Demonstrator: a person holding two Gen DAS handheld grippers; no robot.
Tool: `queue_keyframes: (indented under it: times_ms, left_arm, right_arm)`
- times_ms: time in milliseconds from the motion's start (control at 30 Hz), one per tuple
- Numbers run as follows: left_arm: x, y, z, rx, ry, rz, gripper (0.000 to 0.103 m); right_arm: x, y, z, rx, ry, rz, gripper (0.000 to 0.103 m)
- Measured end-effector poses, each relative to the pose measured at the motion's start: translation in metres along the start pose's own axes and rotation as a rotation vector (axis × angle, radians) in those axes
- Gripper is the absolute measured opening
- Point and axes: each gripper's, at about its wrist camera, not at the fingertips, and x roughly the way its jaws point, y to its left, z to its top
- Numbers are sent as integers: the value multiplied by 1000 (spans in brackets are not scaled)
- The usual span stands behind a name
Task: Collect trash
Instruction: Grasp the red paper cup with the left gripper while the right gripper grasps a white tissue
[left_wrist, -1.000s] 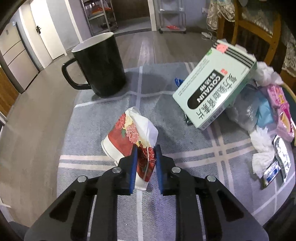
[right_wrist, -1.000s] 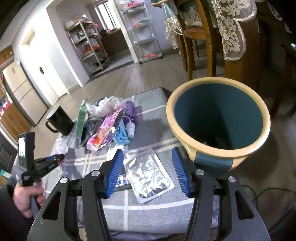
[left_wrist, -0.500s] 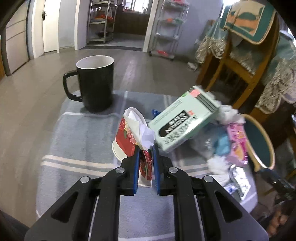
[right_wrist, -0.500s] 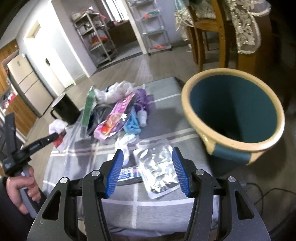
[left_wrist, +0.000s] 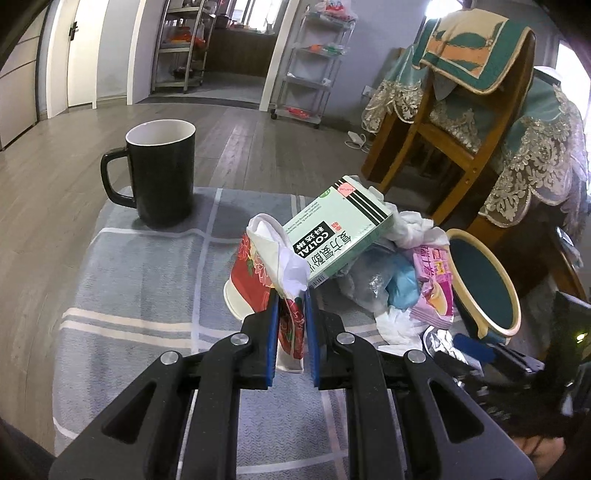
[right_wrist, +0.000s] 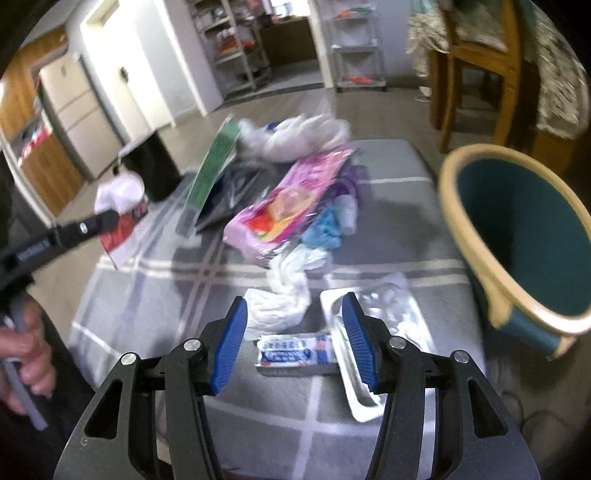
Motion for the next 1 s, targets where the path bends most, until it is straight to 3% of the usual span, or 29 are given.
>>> queue_keyframes:
  times_ms: [300, 400, 467, 567, 1000]
  left_arm:
    - [0, 4, -1, -23, 2, -6, 13]
    - [0, 3, -1, -23, 2, -6, 13]
    - [0, 3, -1, -22, 2, -5, 13]
    - [1, 3, -1, -19, 2, -3, 13]
    - [-8, 2, 2, -17, -35, -25, 13]
  right_arm:
    - [40, 28, -5, -182, 52, -68, 51]
    - [46, 37, -10, -238, 59, -77, 40]
    - [46, 39, -11, -246, 57, -63, 23]
    - [41, 37, -11, -234, 58, -27, 15]
    - [1, 55, -2, -177, 17, 177, 14]
